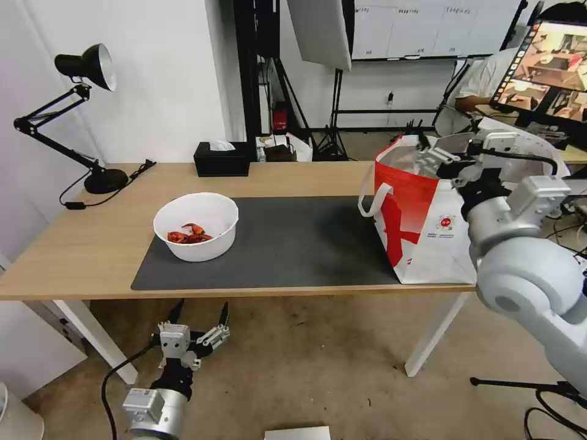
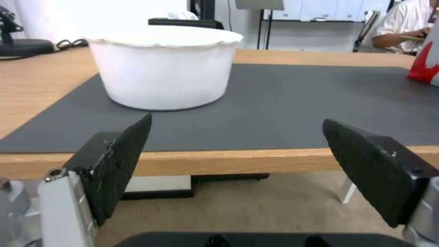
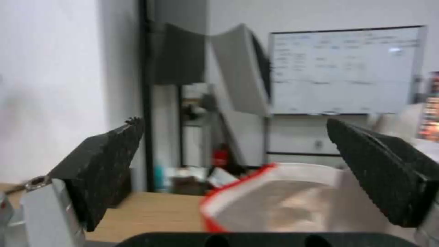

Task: Pick up the trash from the table and place it into the takeout bag.

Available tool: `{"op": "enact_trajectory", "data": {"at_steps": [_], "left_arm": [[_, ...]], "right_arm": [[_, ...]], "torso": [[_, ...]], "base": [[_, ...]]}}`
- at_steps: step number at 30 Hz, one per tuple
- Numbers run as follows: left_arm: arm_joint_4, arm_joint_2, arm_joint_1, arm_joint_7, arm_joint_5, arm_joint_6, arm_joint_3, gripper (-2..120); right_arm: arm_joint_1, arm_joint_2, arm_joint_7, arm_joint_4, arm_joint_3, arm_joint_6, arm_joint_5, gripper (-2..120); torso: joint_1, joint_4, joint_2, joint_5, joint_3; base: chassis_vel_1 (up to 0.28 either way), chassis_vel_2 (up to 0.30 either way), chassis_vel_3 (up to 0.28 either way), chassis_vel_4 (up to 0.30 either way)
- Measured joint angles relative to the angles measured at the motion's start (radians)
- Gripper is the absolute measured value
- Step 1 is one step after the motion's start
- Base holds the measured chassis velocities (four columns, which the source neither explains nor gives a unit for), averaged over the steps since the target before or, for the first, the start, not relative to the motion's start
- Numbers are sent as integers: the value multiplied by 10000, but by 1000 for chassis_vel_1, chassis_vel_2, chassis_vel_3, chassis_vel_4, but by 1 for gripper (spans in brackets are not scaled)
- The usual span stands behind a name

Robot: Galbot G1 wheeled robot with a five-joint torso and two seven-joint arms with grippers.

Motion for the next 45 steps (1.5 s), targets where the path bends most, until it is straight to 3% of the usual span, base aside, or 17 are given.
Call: {"op": "enact_trajectory", "data": {"at_steps": [4,7,11,19,24,30,45], "left_arm": [[-185,-324,270,5,26,-104,-245,100],[-239,-363,308,21,30,-114,-320,100],[-341,-377,430,54,23,-128,-482,100],[-370,-362,601,76,19,-270,-578,100],[-376,-345,651,87,18,-300,-614,100],[-377,-324,679,113,25,-341,-618,100],[-324,-337,664,159,92,-343,-536,100]], "right_arm": [[-655,56,-1351,228,-262,1214,55,100],[-1084,61,-1877,308,-167,1551,22,100],[-2915,300,-3405,355,556,2443,-484,100],[-5545,1184,-4662,131,1324,3464,-2151,100],[-6709,1768,-4659,-92,1544,3781,-3149,100],[-8169,2737,-3814,-524,1545,4012,-4717,100],[-8757,3810,-2564,-1252,875,3929,-6378,100]], "torso": [[0,5,0,1,0],[0,0,-1,0,0],[0,1,1,0,0],[0,1,0,0,0],[0,2,1,0,0],[0,0,0,1,0],[0,2,-1,1,0]], "base": [[0,0,0,0],[0,0,0,0],[0,0,0,0],[0,0,0,0],[0,0,0,0],[0,0,0,0],[0,0,0,0]]}}
